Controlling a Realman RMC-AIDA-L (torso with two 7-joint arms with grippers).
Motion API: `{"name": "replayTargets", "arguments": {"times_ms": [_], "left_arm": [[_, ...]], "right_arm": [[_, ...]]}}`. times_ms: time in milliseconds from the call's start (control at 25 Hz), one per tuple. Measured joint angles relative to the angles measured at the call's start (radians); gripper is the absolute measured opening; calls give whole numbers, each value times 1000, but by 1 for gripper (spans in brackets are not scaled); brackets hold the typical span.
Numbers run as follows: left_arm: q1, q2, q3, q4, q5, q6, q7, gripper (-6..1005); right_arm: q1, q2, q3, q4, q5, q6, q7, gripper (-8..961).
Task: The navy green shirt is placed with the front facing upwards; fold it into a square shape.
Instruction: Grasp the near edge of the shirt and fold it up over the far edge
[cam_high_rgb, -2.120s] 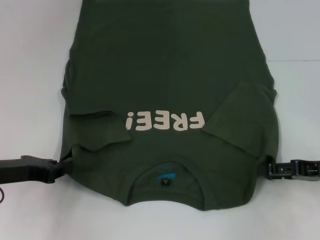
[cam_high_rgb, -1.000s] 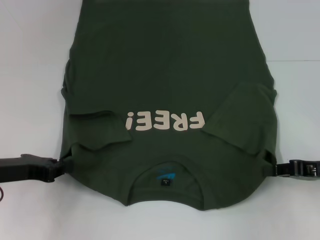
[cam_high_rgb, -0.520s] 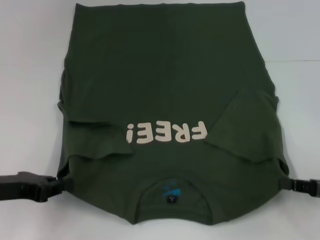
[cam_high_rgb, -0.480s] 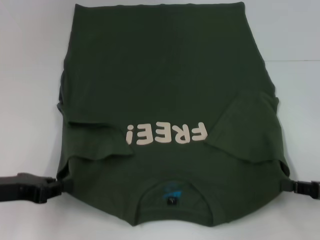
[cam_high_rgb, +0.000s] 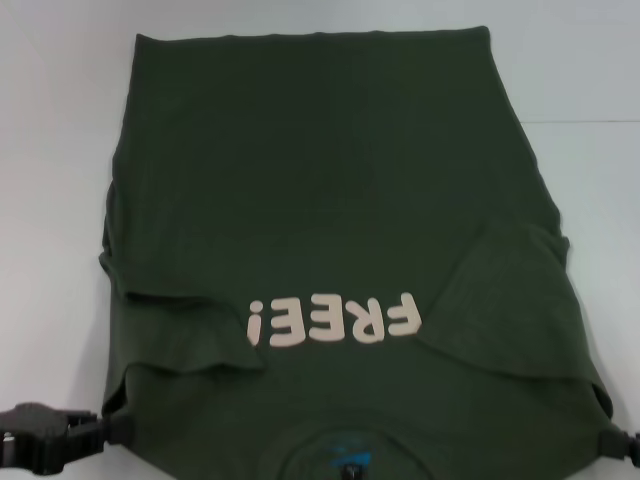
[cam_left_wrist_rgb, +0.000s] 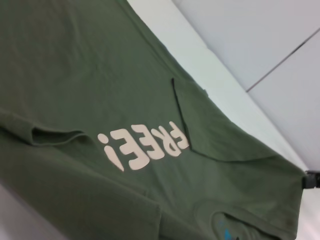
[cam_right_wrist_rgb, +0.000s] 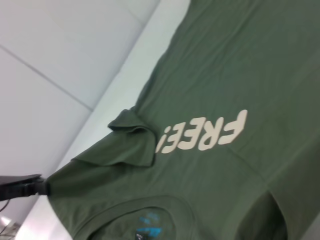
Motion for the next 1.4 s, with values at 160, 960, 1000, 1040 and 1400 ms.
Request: {"name": "replayTargets", "arguments": {"times_ms": [160,960,1000,1040,1400], "left_arm": [[23,-3,-41,-1,0,61,18,40],[-182,68,-125,-267,-43,-130,19,39],[-212,76,-125,-298,-45,-170,19,39],[-245,84,-124,-333,-47,-217,19,39],[-411,82,-120,-445,-76,-569,19,40]], "right_arm": [[-41,-2,4,-5,-1,-66,-50,90],[129,-21,138,15,-1,13,-50,122],[155,-21,139,20,-1,40,-45,124],[189,-22,139,28,-1,83,-42,125],[400,-35,131,124,-1,430,-39,140]]}}
